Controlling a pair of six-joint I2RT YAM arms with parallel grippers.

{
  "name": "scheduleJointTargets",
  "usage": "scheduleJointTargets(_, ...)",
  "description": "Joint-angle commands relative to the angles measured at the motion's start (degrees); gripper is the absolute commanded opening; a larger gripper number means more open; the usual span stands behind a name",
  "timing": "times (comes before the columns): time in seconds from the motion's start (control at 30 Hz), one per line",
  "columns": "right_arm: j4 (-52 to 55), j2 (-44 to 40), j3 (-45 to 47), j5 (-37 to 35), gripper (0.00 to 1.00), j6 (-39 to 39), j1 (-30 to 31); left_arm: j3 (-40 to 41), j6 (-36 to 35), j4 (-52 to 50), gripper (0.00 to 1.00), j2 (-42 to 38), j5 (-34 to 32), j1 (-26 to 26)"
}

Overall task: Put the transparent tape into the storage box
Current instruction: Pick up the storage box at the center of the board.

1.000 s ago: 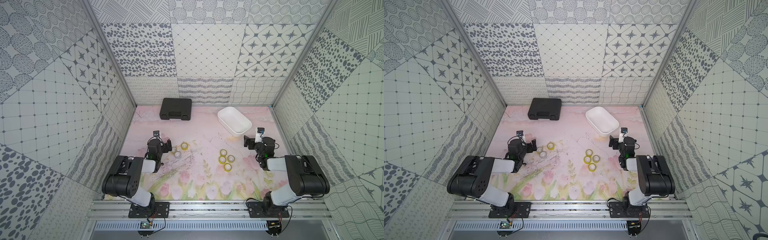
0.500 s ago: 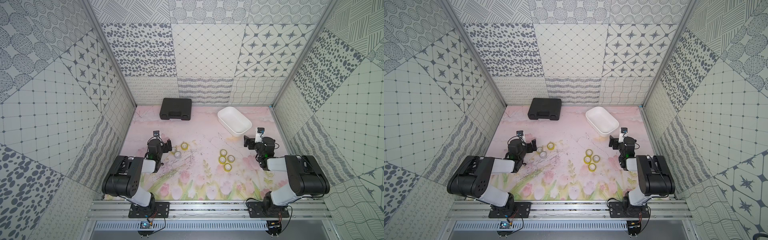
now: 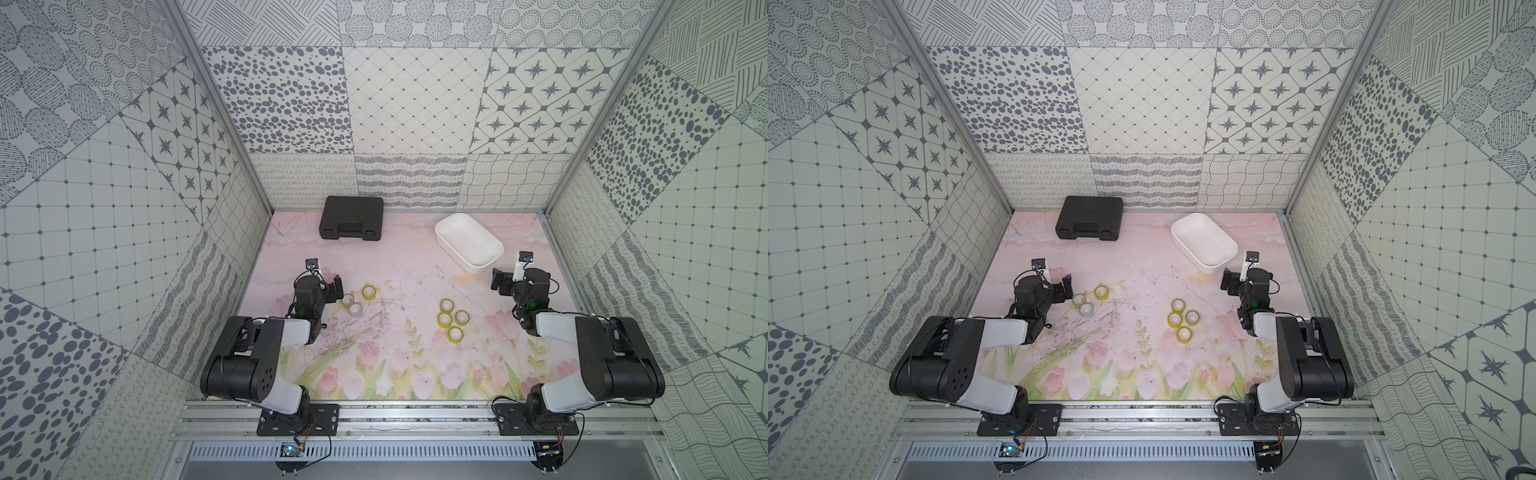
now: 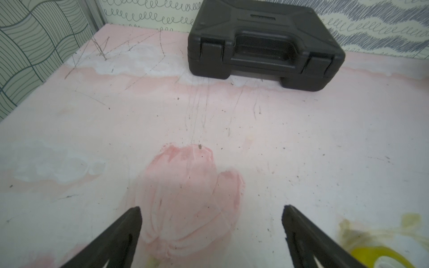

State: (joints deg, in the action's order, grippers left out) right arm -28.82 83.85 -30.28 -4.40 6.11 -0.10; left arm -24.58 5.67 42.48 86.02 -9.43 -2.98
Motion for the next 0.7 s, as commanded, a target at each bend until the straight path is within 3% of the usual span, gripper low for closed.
scheduleJointTargets(0.0, 14.7, -5.4, -7.0, -4.1, 0.96, 6.2, -0.6, -2.9, -1.8, -8.7, 0.99, -6.4, 0.2, -0.6)
scheduleJointTargets(0.1, 26.6, -8.8, -10.4, -9.8, 0.97, 21.4, -1.0, -5.9, -0.2, -17.0, 0.99, -12.1, 0.7, -0.6)
scheduleJointTargets(0.23, 32.3, -9.0, -13.6, 5.6, 0.97, 32.9, -4.7, -11.8, 3.4, -27.0, 0.99, -16.7, 1.5, -0.9)
scheduleJointTargets(0.37, 45.0, 0.0, -26.0, 15.2, 0.97, 33.9, -4.6, -20.3, 6.6, -37.1, 0.99, -17.5, 3.2, -2.0)
scheduleJointTargets(0.5, 51.5, 6.3, -33.6, 16.6, 0.97, 36.9, -3.6, -29.5, 8.1, -46.2, 0.99, -15.5, 4.5, -4.0)
scheduleJointTargets(0.67, 57.6, 11.9, -41.4, 15.4, 0.97, 36.4, -1.1, -33.0, 7.0, -48.6, 0.99, -14.9, 5.1, -7.8)
